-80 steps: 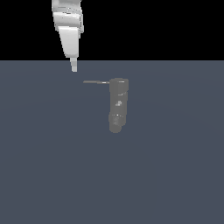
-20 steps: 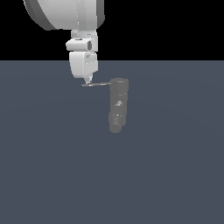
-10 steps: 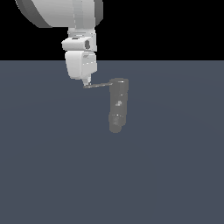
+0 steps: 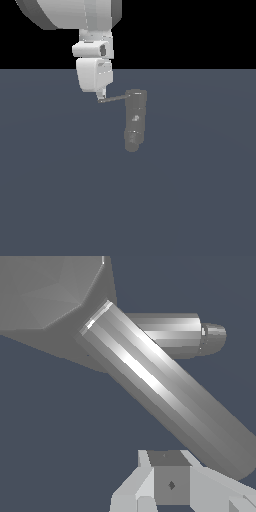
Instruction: Turn on the faucet by rotating a designated handle.
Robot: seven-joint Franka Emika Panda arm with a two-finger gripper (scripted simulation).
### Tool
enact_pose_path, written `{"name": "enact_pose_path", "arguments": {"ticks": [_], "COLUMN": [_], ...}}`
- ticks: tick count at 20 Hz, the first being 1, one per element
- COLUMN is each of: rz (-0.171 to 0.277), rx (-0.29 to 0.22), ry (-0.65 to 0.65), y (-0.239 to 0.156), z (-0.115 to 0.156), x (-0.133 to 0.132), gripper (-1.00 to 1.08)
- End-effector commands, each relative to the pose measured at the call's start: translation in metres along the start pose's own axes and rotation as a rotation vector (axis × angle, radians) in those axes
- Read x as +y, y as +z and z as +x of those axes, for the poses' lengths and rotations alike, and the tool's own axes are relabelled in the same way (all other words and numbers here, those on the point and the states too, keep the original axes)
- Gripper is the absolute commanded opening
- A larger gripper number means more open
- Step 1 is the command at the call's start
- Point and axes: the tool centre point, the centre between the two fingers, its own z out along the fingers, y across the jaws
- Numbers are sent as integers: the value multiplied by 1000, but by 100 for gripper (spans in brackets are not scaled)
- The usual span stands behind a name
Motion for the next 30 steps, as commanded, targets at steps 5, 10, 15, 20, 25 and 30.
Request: {"name": "enact_pose_path", "arguments": {"ticks": [5, 10, 15, 20, 25, 30], "rz": [-3, -3, -4, -4, -2, -3], "rx": [3, 3, 3, 3, 1, 1], "ry": [6, 5, 4, 3, -3, -2], "y": [0, 0, 0, 0, -1, -1], "z": [19, 31, 42, 54, 59, 88], "x": [16, 28, 40, 53, 55, 55], "gripper": [-100, -100, -100, -100, -100, -100]}}
